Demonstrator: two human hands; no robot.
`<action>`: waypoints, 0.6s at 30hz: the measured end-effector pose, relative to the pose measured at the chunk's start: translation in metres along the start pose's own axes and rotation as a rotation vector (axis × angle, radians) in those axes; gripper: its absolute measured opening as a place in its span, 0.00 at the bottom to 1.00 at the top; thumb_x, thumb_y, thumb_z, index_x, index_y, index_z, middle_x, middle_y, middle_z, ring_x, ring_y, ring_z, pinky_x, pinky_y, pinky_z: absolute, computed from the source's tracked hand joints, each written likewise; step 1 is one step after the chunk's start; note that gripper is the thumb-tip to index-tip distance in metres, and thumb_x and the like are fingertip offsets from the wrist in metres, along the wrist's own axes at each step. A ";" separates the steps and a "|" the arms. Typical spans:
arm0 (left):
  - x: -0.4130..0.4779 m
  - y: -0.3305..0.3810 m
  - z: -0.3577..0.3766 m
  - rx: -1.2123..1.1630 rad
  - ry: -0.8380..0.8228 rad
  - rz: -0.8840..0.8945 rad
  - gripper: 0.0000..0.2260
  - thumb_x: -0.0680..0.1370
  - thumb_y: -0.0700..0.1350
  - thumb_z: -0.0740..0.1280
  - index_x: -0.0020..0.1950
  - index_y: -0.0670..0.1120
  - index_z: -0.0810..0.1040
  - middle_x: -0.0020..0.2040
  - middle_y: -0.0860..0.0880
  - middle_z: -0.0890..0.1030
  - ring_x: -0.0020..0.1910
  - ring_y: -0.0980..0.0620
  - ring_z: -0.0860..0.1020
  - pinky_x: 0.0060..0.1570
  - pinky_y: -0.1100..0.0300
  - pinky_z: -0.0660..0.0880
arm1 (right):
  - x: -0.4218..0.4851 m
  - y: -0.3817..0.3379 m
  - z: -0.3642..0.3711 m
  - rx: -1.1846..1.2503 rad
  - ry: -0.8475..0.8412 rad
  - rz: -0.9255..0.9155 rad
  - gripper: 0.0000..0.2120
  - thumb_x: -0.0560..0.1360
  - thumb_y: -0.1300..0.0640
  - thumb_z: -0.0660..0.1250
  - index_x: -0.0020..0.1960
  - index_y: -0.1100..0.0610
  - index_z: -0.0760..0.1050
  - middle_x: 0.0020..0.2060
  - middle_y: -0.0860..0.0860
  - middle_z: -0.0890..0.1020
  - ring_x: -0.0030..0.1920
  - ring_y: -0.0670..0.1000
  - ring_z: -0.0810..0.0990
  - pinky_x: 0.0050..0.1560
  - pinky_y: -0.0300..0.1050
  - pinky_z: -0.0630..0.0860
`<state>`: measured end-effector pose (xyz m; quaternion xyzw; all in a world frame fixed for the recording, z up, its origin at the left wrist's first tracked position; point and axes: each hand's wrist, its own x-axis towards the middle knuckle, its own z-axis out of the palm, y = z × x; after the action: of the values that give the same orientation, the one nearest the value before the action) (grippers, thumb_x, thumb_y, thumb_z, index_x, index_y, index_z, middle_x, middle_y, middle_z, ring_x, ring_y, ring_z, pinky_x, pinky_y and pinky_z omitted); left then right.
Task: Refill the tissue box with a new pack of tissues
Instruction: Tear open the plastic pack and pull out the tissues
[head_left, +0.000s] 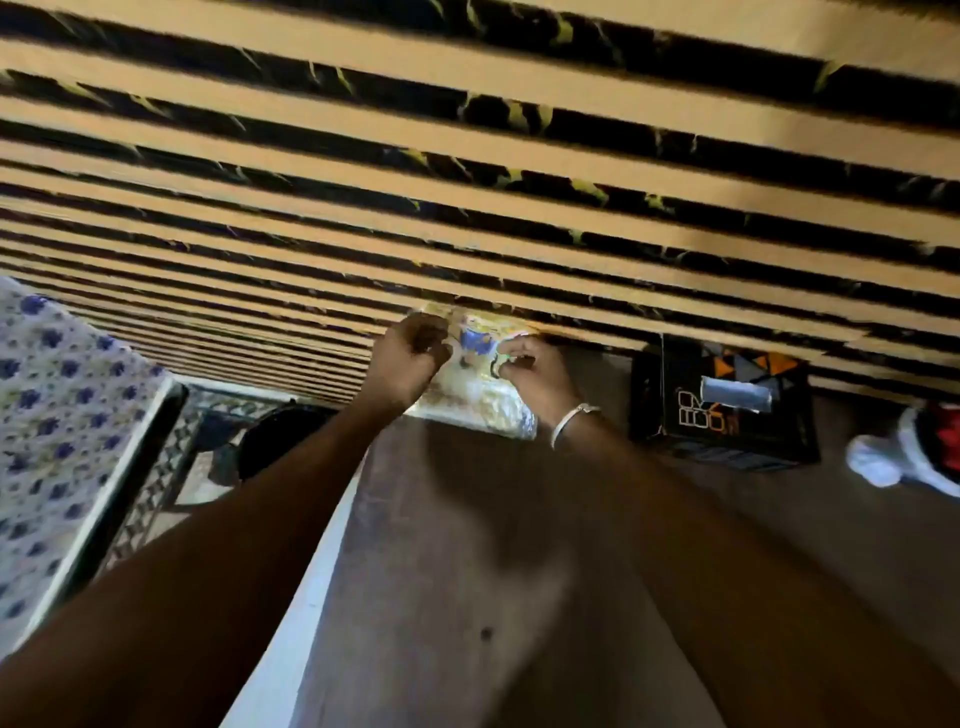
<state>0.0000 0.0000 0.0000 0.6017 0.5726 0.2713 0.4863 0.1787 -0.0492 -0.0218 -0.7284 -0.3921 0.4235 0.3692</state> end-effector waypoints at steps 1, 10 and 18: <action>0.003 -0.008 0.000 -0.016 0.002 -0.015 0.17 0.67 0.48 0.70 0.55 0.47 0.82 0.50 0.46 0.86 0.53 0.46 0.83 0.59 0.46 0.79 | 0.000 0.002 0.003 -0.020 -0.004 0.004 0.10 0.72 0.70 0.69 0.53 0.63 0.80 0.49 0.57 0.80 0.49 0.51 0.77 0.47 0.37 0.74; 0.003 -0.017 -0.001 0.063 -0.014 -0.018 0.15 0.72 0.42 0.71 0.58 0.47 0.80 0.55 0.45 0.83 0.57 0.46 0.81 0.61 0.48 0.78 | -0.001 0.016 0.016 -0.324 0.160 -0.043 0.17 0.63 0.58 0.75 0.51 0.48 0.80 0.60 0.50 0.72 0.62 0.53 0.69 0.63 0.43 0.65; 0.002 -0.034 0.001 0.250 0.057 -0.166 0.37 0.65 0.54 0.75 0.72 0.49 0.67 0.65 0.44 0.76 0.64 0.42 0.75 0.63 0.42 0.75 | -0.006 0.028 0.017 -0.058 0.075 0.089 0.29 0.61 0.66 0.76 0.60 0.52 0.75 0.57 0.53 0.76 0.60 0.56 0.75 0.63 0.53 0.75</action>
<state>-0.0131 -0.0022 -0.0309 0.6001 0.6634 0.1735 0.4119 0.1690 -0.0626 -0.0503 -0.7709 -0.3573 0.4004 0.3431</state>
